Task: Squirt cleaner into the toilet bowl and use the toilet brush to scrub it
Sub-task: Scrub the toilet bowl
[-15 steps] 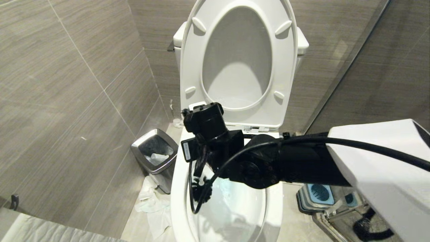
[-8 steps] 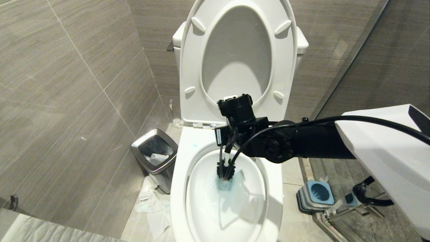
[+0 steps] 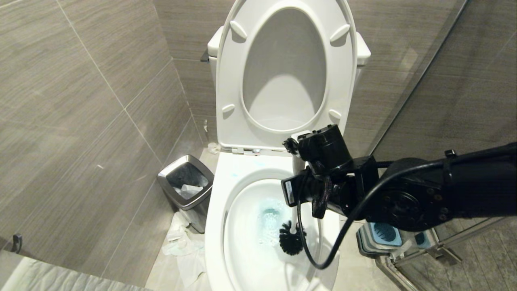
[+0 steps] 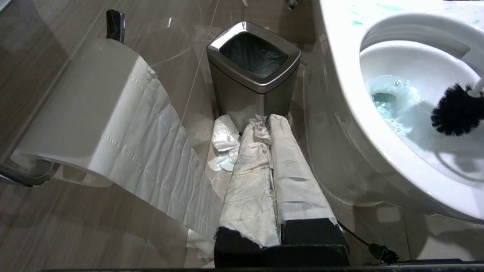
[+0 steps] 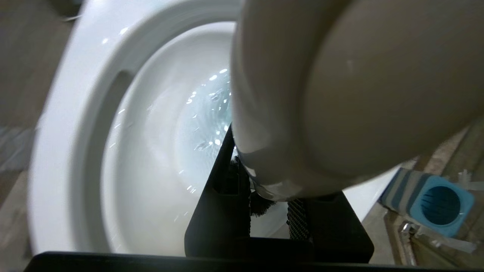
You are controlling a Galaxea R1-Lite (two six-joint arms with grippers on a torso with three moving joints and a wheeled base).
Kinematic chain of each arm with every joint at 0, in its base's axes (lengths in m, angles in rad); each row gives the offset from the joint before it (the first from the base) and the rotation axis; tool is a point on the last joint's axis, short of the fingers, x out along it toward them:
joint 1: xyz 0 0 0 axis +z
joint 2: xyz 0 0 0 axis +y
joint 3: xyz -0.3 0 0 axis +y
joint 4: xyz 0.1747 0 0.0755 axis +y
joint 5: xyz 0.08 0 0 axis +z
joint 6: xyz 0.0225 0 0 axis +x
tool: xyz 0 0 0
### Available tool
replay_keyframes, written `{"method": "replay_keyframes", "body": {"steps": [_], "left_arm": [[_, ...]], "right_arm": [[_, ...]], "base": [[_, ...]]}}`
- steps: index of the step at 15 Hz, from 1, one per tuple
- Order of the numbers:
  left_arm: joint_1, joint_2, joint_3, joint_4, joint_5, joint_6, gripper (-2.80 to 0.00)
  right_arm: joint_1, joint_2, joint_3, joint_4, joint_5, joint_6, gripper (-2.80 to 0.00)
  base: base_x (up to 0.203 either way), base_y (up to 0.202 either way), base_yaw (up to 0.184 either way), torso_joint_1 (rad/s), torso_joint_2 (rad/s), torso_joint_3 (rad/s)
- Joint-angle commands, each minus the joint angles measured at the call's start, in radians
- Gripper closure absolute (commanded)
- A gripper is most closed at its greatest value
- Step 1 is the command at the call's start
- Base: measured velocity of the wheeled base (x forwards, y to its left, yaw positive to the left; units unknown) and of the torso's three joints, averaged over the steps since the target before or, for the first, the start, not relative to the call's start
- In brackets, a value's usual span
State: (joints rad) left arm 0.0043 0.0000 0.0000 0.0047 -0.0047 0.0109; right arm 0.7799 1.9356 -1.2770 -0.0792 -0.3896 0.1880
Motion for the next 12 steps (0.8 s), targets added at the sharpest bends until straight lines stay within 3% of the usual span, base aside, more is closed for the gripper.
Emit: {"method": "replay_keyframes", "body": {"steps": [1,5,12], "left_arm": [[0.000,0.002,0.002,0.000,0.000,0.000,0.00],[0.000,0.002,0.002,0.000,0.000,0.000,0.00],[0.000,0.002,0.002,0.000,0.000,0.000,0.00]], "right_arm": [[0.052,-0.064,0.034,-0.002,0.000,0.017,0.00],[0.122,-0.002,-0.041,-0.003,0.002,0.069,0.00],[0.055,0.179,-0.301,0.000,-0.055,0.002,0.00]], "base": [[0.000,0.000,0.000,0.000,0.00,0.000],[0.000,0.000,0.000,0.000,0.00,0.000],[0.000,0.000,0.000,0.000,0.00,0.000]]}}
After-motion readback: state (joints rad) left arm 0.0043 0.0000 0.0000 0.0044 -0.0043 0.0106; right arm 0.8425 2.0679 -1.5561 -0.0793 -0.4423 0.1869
